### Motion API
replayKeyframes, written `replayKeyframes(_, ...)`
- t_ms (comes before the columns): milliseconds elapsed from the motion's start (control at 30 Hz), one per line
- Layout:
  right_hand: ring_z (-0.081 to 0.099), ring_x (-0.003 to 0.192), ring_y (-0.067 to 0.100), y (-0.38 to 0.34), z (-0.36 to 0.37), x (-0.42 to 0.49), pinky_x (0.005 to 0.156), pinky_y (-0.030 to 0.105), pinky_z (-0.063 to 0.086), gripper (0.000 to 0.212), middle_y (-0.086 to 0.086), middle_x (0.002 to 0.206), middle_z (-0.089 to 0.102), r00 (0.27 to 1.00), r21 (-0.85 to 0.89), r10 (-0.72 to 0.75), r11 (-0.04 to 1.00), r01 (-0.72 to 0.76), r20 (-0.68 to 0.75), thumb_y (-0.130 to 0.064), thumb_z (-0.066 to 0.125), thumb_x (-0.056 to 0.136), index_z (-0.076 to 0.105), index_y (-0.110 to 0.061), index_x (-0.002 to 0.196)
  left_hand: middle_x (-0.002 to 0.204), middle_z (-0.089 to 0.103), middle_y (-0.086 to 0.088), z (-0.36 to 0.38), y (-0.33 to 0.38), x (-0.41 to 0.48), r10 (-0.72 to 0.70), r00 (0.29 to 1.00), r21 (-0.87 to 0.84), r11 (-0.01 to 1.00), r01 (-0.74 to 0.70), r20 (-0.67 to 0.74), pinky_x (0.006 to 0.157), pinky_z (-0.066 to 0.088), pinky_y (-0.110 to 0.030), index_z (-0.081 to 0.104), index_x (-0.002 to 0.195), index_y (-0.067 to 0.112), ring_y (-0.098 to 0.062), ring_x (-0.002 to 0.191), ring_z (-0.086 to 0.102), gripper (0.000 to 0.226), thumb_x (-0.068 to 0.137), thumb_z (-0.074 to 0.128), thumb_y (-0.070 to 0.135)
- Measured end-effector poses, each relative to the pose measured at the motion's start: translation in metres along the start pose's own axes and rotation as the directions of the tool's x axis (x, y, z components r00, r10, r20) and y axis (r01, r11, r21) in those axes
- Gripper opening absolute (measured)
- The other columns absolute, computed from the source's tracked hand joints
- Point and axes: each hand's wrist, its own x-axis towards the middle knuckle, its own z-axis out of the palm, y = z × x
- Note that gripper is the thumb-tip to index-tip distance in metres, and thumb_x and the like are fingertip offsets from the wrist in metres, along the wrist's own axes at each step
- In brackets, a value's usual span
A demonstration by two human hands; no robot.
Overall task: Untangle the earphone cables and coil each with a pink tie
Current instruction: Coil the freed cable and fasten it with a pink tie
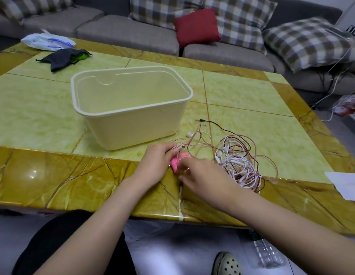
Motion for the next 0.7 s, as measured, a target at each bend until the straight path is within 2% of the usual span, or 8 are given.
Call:
replayKeyframes(133,0.056,0.107,0.024,0.010,0.008,0.012,0.079,0.035,0.045,0.035,0.003,0.114,0.060,0.993,-0.041,0.093,0.994,-0.096,-0.071,-0.042,0.054,0.089,0.052,-0.017,0.113,0.078,0.068,-0.010,0.000,-0.001,0.000,-0.008,0.999,0.038,0.999,0.010,-0.049,0.067,0.037,-0.031,0.069,0.088,0.005,-0.027,0.077,0.058,0.020,0.094,0.052,0.013)
replayKeyframes(267,0.057,0.104,0.026,0.012,0.014,0.022,0.070,0.032,0.037,0.045,0.005,0.110,0.062,0.988,-0.107,0.144,0.983,-0.150,-0.057,-0.050,0.060,0.084,0.053,-0.015,0.112,0.078,0.068,-0.010,0.002,0.000,-0.001,-0.020,0.997,0.045,0.999,0.023,-0.075,0.067,0.038,-0.031,0.069,0.087,0.005,-0.027,0.076,0.059,0.020,0.094,0.052,0.013)
replayKeyframes(400,0.059,0.095,0.029,0.011,0.020,0.025,0.065,0.030,0.036,0.028,0.007,0.100,0.066,0.988,-0.016,0.123,0.992,-0.125,-0.097,-0.036,0.059,0.085,0.057,-0.015,0.103,0.076,0.067,-0.011,0.003,-0.003,-0.001,-0.034,0.995,0.074,0.996,0.041,-0.097,0.069,0.041,-0.036,0.067,0.084,0.004,-0.029,0.075,0.058,0.023,0.095,0.051,0.015)
replayKeyframes(533,0.062,0.086,0.029,0.020,0.024,0.025,0.074,0.036,0.049,0.025,0.009,0.088,0.068,0.984,0.212,0.151,0.969,-0.127,-0.097,-0.017,0.062,0.076,0.060,-0.014,0.100,0.074,0.064,-0.009,0.002,-0.001,-0.004,-0.025,0.995,0.101,0.994,0.035,-0.097,0.068,0.041,-0.037,0.065,0.081,0.006,-0.027,0.074,0.056,0.023,0.096,0.049,0.015)
replayKeyframes(600,0.062,0.077,0.023,0.026,0.024,0.024,0.077,0.036,0.051,0.024,0.005,0.079,0.066,0.984,0.321,0.155,0.940,-0.119,-0.091,-0.010,0.062,0.073,0.061,-0.012,0.097,0.073,0.065,-0.007,0.001,0.004,-0.006,0.011,0.993,0.076,0.997,-0.002,-0.116,0.065,0.040,-0.030,0.065,0.081,0.006,-0.024,0.072,0.058,0.023,0.096,0.051,0.016)
replayKeyframes(700,0.060,0.071,0.017,0.030,0.023,0.019,0.074,0.028,0.050,0.022,0.001,0.075,0.064,0.987,0.372,0.143,0.923,-0.104,-0.079,-0.007,0.064,0.073,0.062,-0.012,0.095,0.069,0.065,0.005,-0.001,0.015,-0.012,0.040,0.991,-0.053,0.998,-0.047,-0.129,0.060,0.038,-0.011,0.066,0.080,0.014,-0.006,0.066,0.058,0.020,0.095,0.053,0.016)
